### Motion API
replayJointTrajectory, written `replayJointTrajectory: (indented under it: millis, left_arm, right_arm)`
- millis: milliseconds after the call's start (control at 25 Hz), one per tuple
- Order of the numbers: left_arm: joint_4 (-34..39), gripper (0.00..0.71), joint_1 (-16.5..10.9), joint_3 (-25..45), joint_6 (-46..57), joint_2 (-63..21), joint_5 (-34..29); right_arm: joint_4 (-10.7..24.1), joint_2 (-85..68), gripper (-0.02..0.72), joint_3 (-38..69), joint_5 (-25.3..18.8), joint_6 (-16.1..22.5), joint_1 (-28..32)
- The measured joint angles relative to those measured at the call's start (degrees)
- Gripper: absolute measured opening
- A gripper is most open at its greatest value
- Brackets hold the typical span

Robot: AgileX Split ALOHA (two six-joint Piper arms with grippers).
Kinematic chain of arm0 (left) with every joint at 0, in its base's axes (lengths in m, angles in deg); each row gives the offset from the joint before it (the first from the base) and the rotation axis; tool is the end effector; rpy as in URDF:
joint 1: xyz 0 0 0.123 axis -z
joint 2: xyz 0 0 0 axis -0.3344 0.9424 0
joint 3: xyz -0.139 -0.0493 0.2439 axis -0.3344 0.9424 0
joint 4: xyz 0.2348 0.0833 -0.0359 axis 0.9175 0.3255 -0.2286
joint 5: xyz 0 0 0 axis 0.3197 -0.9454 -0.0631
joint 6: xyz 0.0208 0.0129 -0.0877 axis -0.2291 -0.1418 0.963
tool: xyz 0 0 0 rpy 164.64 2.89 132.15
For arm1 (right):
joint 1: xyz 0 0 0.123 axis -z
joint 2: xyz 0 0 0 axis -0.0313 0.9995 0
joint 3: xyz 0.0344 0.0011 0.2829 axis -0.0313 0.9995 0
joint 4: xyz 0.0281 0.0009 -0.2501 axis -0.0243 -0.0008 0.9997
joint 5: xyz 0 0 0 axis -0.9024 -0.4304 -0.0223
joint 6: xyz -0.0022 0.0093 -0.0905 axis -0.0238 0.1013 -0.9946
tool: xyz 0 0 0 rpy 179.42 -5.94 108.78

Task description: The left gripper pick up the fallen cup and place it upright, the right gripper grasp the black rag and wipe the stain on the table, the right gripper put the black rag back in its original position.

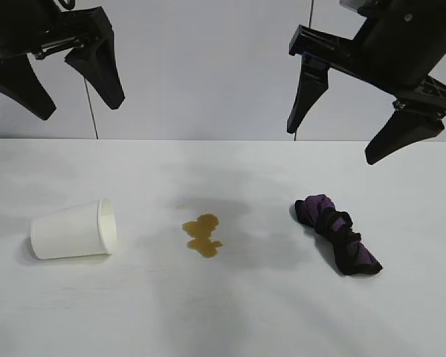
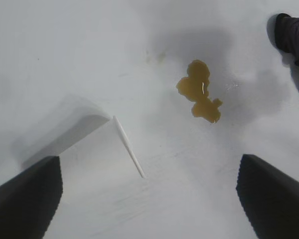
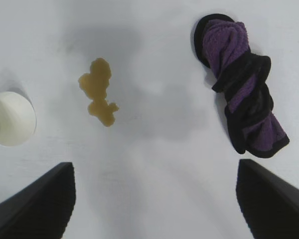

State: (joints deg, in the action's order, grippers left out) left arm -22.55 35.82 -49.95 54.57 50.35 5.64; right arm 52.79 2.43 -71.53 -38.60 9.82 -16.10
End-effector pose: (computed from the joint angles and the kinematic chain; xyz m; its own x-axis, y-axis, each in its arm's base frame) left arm 0.3534 -0.1286 0.2732 -0.8885 0.2642 -0.3751 0.3703 0.8957 -0.2463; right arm 0.3092 0.1157 0.2607 -0.9299 0.1586 -0.3319 0.0435 0.9433 0.3290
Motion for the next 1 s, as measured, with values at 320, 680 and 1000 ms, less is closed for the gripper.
replayJointTrajectory:
  millis: [320, 680, 1000]
  left_arm:
    - [0.00, 0.685, 0.00, 0.00, 0.00, 0.00, 0.00]
    - [0.00, 0.685, 0.00, 0.00, 0.00, 0.00, 2.92]
    - [5.69, 0.685, 0.02, 0.07, -14.05, 0.00, 2.03]
  right_arm:
    - [0.00, 0.00, 0.608, 0.00, -0.10, 0.00, 0.00]
    - [0.00, 0.00, 0.608, 0.00, -0.45, -1.01, 0.00]
    - [0.00, 0.00, 0.608, 0.00, -0.40, -2.59, 0.00]
